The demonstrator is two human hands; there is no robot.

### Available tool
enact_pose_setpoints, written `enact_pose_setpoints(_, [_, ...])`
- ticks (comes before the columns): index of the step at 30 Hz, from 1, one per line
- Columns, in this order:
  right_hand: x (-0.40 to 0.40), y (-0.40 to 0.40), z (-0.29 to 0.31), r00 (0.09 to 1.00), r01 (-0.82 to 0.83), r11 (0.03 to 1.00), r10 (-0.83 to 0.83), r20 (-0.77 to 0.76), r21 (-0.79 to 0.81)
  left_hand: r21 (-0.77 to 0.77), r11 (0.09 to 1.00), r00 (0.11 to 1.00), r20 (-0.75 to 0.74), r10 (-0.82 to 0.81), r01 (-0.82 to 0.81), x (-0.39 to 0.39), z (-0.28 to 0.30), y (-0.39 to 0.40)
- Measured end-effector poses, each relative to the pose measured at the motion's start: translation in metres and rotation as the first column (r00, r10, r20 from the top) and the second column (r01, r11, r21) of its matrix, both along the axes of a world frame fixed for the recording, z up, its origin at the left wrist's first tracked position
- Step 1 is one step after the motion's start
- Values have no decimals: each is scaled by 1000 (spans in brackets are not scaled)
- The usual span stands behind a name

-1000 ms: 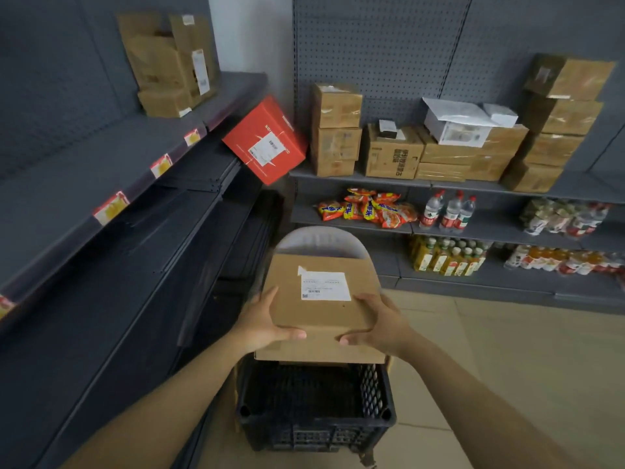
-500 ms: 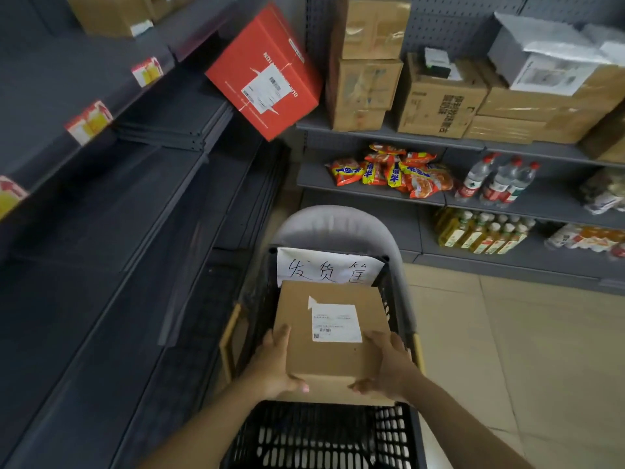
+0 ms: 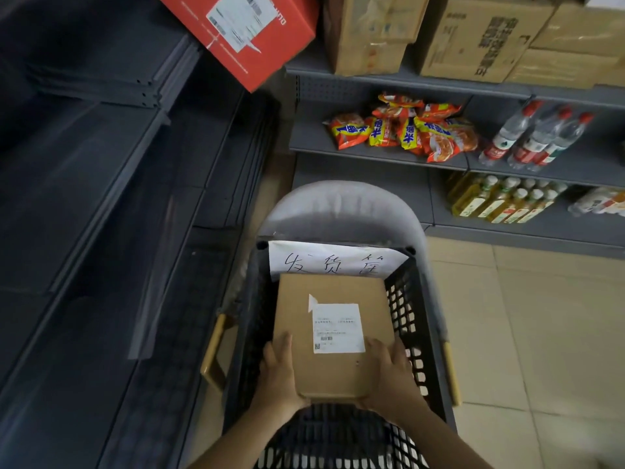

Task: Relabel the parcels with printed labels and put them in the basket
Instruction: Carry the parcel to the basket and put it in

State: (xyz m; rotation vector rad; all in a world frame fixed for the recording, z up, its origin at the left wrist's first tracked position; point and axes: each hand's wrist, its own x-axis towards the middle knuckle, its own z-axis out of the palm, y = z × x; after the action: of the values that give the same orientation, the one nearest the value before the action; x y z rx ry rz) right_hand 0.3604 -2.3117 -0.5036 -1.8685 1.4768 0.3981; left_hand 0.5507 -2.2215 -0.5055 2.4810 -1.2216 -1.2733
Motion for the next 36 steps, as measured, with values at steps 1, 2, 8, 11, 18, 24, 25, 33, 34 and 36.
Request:
enact_pose_setpoints(1, [2,-2,-5,1000,-2,1000,2,-11,-11,-10,1000,1000,8,-5,5,-1,-5,-3])
enact_pose_setpoints(2, [3,-3,-9,1000,-1,1000,1,-21,-18,-15,1000,1000,20,-9,9,-1,-9,-5])
enact_pose_setpoints(8, [6,-15,-23,1000,-9,999,7,-24,-53,-14,1000,999,35,15,-15,0,-22,-23])
enact_pose_setpoints(11, [6,-16,-26,997,-42,998,38,-72,-55,4,1000,999,35,21,-21,-2,-29,-21])
enact_pose_setpoints(18, [0,-17,-25,992,-93,994,89,-94,-49,-8,999,999,4,40,-40,1,-31,-16])
enact_pose_setpoints(24, [1,-22,-11,987,-134,991,131,-91,-30,51,999,999,29,-16,14,0,-17,-25])
enact_pose_setpoints(25, [2,-23,-7,986,-141,989,138,-93,-32,55,998,999,37,-21,19,-1,-13,-26])
enact_pose_setpoints(33, [4,-32,52,995,-87,993,82,-59,-78,-8,998,993,107,-58,59,-3,41,-40])
enact_pose_setpoints(34, [4,-33,61,996,-82,993,79,-44,-83,-27,997,991,118,-62,65,-3,50,-41])
enact_pose_setpoints(36, [3,-33,81,997,-75,993,74,-11,-87,-51,996,990,118,-71,78,-2,70,-44])
